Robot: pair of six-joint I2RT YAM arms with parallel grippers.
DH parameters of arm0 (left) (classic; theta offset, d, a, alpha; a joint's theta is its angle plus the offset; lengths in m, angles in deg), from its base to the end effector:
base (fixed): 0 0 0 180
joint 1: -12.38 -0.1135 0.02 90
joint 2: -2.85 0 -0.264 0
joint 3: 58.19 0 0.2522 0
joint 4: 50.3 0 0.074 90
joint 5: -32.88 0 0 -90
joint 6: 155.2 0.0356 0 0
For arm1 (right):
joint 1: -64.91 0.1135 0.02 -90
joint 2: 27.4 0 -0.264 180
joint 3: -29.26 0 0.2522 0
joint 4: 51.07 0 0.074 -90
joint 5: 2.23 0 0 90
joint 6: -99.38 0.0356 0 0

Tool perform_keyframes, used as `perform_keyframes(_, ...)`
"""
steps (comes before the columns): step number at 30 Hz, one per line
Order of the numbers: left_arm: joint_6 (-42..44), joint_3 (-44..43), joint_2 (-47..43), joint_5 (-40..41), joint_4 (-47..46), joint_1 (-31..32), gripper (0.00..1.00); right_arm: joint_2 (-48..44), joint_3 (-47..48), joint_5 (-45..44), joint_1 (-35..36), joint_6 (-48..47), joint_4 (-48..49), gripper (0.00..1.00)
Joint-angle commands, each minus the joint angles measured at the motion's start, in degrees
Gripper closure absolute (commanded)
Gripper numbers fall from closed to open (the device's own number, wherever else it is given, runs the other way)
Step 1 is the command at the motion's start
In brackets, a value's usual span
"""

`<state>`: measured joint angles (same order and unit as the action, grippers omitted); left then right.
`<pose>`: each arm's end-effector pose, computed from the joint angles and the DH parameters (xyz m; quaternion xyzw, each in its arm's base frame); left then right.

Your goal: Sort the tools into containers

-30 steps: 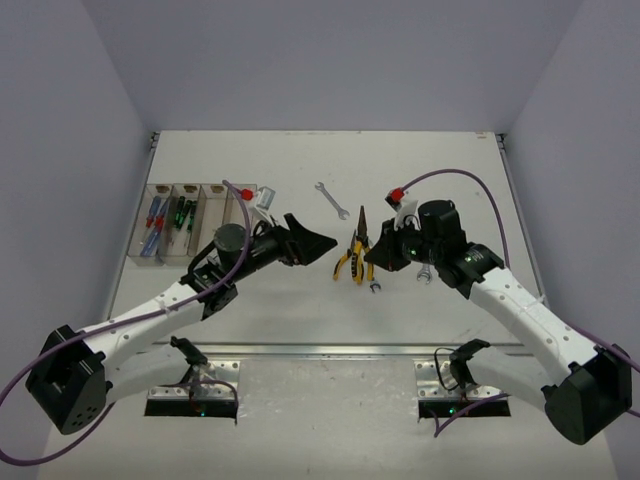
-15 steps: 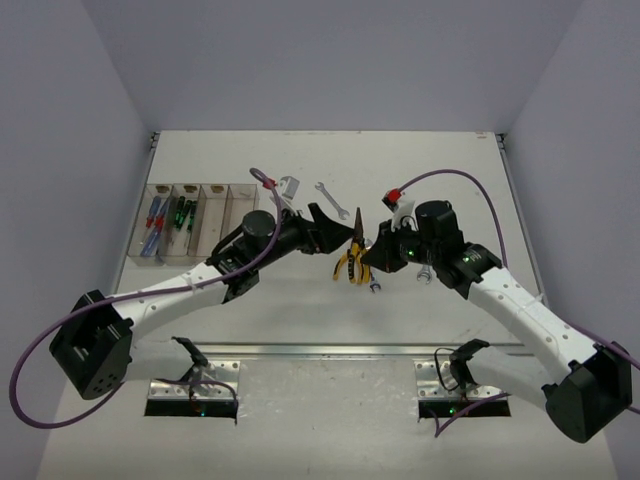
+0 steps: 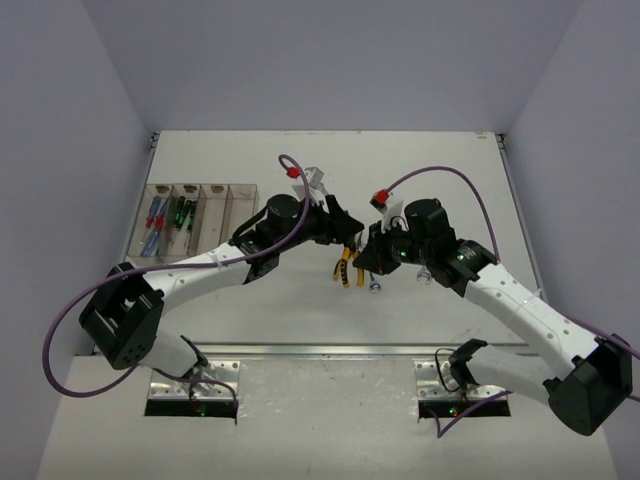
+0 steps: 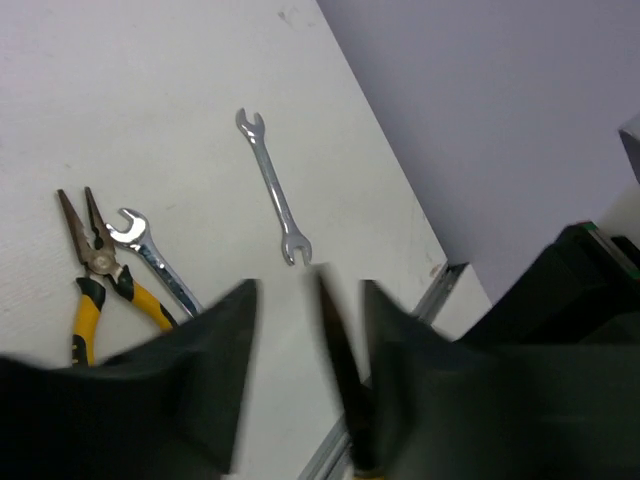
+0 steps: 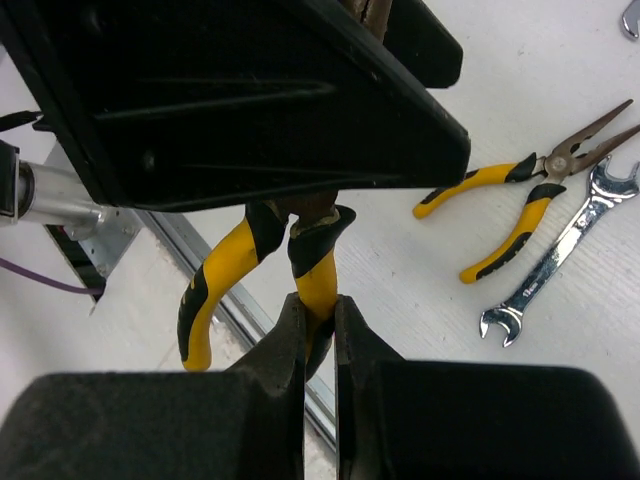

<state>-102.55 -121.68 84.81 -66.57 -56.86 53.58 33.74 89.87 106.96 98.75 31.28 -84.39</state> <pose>0.2437 -0.2211 0.2725 0.0779 0.7718 -0.4469 0.4455 0.1880 0.1401 0.2824 -0.1685 0.8571 0.3469 0.3415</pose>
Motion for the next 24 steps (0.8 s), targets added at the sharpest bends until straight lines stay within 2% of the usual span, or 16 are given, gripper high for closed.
perform_keyframes(1,0.73,-2.10,-0.09,-1.01,-1.44,1.08,0.87,-0.73,1.03,-1.59,0.70,-0.07,4.71,1.00)
perform_keyframes(2,0.66,-2.01,-0.36,-1.11,-1.41,1.08,0.99,-0.80,0.49,-2.52,0.70,0.18,4.88,1.00)
perform_keyframes(7,2.05,-1.21,-1.35,-3.19,-2.06,1.19,1.00,-0.17,0.18,-4.19,0.70,0.73,5.37,1.00)
perform_keyframes(10,4.11,-2.11,-1.41,-3.75,0.58,1.08,1.00,-0.27,-0.51,-4.00,0.61,1.40,6.94,0.98)
perform_keyframes(11,5.19,-2.77,-1.32,-3.46,2.59,0.98,1.00,-0.13,-0.65,-4.10,0.61,1.57,7.35,0.90)
perform_keyframes(12,6.66,-4.65,-1.00,-2.90,5.22,0.58,1.00,0.03,-0.42,-5.01,0.57,1.73,7.07,0.69)
perform_keyframes(13,8.29,-6.92,-0.61,-2.21,8.16,-0.01,1.00,0.06,-0.12,-6.15,0.56,1.98,6.50,0.41)
perform_keyframes(14,9.65,-8.24,-0.39,-1.95,10.25,-1.09,1.00,-0.21,0.05,-7.28,0.61,2.26,5.82,0.23)
perform_keyframes(16,13.21,-11.15,0.18,-1.81,14.73,-5.06,1.00,-1.13,0.33,-10.20,0.61,2.27,3.55,0.02)
perform_keyframes(17,14.30,-12.28,0.29,-1.80,16.66,-5.33,1.00,-1.81,0.43,-12.02,0.54,2.03,2.31,0.01)
perform_keyframes(19,16.82,-15.53,0.14,-0.56,23.22,-10.91,1.00,-4.33,-0.09,-17.33,0.42,1.62,-1.23,0.01)
perform_keyframes(21,21.52,-17.78,-0.40,3.61,26.22,-13.64,1.00,-7.53,-1.13,-22.12,0.16,0.72,-2.90,0.01)
perform_keyframes(24,29.34,-22.96,1.71,16.90,32.44,-16.21,1.00,-9.94,-2.13,-25.63,-0.51,-1.17,-4.99,0.01)
